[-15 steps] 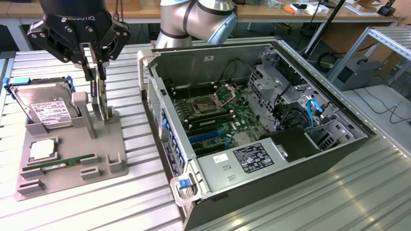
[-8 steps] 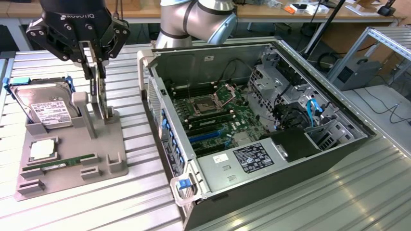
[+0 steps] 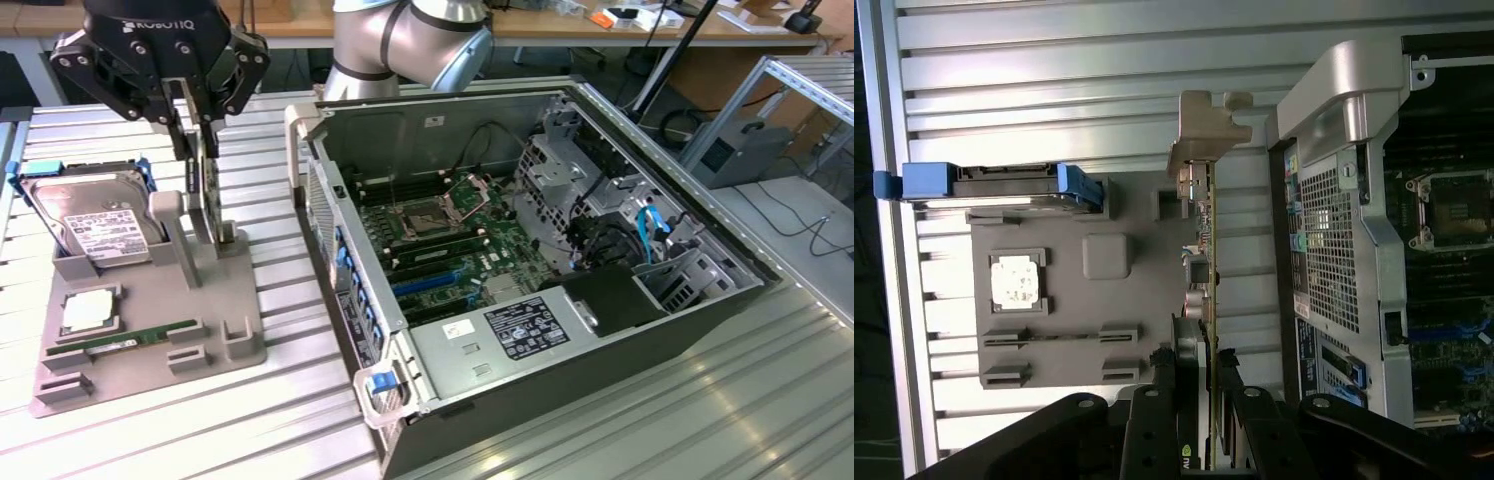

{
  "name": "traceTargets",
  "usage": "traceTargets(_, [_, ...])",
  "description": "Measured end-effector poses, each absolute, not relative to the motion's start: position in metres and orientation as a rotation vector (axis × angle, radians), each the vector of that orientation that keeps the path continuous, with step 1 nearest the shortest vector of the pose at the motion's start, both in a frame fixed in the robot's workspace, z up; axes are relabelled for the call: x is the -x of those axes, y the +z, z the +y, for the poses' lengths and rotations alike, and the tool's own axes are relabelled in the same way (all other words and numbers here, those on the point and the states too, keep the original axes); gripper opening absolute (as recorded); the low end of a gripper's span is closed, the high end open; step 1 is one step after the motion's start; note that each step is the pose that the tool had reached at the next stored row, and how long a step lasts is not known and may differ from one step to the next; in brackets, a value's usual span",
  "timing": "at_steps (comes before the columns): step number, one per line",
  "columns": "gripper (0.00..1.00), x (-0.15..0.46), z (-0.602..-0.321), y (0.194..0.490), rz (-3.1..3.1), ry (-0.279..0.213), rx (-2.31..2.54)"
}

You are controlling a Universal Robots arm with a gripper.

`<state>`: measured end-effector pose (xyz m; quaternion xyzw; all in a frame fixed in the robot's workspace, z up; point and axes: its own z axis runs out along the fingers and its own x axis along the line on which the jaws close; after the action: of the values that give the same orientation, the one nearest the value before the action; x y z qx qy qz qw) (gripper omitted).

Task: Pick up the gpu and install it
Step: 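Pick up the gpu and move the gpu toward the slot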

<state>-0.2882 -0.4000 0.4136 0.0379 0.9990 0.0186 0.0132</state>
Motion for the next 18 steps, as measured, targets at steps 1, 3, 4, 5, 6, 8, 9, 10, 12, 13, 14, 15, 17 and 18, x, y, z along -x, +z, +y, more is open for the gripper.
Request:
traceTargets(1, [0.27,0.2882,-0.4000,0.4144,3.112,0.058,-0.118])
traceTargets(3, [0.27,0.2882,-0.4000,0.4151,3.112,0.058,-0.118])
traceTargets(4, [0.27,0.2882,-0.4001,0.4157,3.112,0.058,-0.118])
traceTargets(5, [0.27,0.2882,-0.4001,0.4161,3.112,0.058,-0.118])
traceTargets(6, [0.27,0.2882,-0.4001,0.4163,3.112,0.058,-0.118])
traceTargets(8, [0.27,0.2882,-0.4001,0.4169,3.112,0.058,-0.118])
traceTargets(9, [0.27,0.2882,-0.4001,0.4171,3.112,0.058,-0.118])
traceTargets(10, [0.27,0.2882,-0.4001,0.4176,3.112,0.058,-0.118])
traceTargets(12, [0.27,0.2882,-0.4001,0.4186,3.112,0.058,-0.118])
traceTargets(13, [0.27,0.2882,-0.4001,0.4190,3.112,0.058,-0.118])
traceTargets(14, [0.27,0.2882,-0.4001,0.4194,3.112,0.058,-0.118])
traceTargets(15, [0.27,0.2882,-0.4000,0.4197,3.112,0.058,-0.118])
traceTargets(17, [0.27,0.2882,-0.4001,0.4202,3.112,0.058,-0.118])
traceTargets(18, [0.27,0.2882,-0.4001,0.4203,3.112,0.058,-0.118])
